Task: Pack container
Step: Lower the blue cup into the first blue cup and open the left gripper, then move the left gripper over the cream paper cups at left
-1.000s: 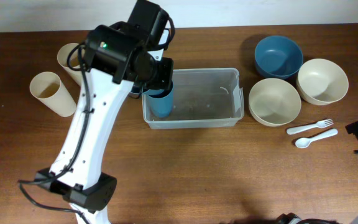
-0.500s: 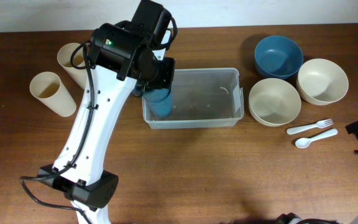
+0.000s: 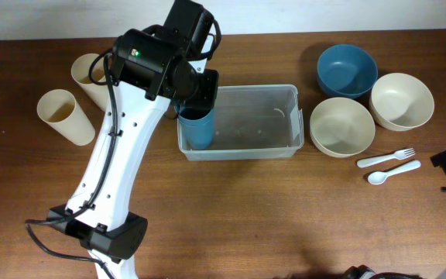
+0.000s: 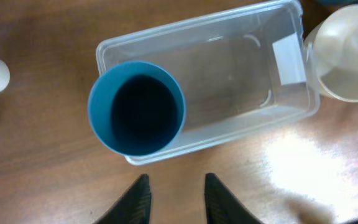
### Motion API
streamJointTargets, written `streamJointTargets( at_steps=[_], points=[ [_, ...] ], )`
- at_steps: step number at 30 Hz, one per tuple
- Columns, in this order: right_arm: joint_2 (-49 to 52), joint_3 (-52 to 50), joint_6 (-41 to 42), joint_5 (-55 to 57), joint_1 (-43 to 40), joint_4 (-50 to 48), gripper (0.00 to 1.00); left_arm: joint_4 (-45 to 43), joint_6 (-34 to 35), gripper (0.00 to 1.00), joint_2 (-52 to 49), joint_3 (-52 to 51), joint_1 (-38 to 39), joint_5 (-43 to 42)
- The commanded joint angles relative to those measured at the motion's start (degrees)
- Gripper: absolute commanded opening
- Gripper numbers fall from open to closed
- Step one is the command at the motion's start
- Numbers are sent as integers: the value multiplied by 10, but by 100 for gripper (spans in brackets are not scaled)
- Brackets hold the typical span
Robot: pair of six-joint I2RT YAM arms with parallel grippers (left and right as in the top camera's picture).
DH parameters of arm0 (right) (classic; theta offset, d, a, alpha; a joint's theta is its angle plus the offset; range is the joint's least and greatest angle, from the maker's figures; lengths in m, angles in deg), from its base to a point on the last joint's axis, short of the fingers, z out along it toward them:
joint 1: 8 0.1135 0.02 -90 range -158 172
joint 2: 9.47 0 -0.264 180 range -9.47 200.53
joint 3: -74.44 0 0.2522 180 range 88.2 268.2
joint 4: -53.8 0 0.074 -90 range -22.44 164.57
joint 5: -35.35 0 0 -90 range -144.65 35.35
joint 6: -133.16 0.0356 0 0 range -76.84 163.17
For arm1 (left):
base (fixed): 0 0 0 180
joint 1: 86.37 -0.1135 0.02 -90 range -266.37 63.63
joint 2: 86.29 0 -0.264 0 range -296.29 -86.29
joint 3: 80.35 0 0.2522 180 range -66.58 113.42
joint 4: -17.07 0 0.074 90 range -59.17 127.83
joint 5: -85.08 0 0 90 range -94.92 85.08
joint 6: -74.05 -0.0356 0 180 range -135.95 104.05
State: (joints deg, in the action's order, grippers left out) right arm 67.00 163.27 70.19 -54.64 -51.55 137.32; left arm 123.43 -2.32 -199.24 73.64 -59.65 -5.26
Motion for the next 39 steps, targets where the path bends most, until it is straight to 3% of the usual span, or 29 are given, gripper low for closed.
streamJointTargets(
  at_steps=[1,3,7,12,15,20,29,39],
  points=[
    [1,-2,5,7,-3,-2,99,-10,-5,38,3,12,2,19],
    [1,-2,5,7,-3,-2,99,-8,-5,49,3,26,2,50],
    [1,-2,5,7,-3,-2,99,8,-4,100,3,61,-7,144],
    [1,-2,5,7,-3,-2,98,41,28,100,4,78,-50,226],
    [1,-2,5,7,-3,-2,99,41,45,100,4,78,-95,233],
    [1,-2,5,7,-3,-2,99,41,83,100,4,78,-187,233],
    [1,-2,5,7,-3,-2,98,41,90,100,2,60,-333,193],
    [1,-2,5,7,-3,-2,99,1,108,100,1,-48,-382,178]
  ],
)
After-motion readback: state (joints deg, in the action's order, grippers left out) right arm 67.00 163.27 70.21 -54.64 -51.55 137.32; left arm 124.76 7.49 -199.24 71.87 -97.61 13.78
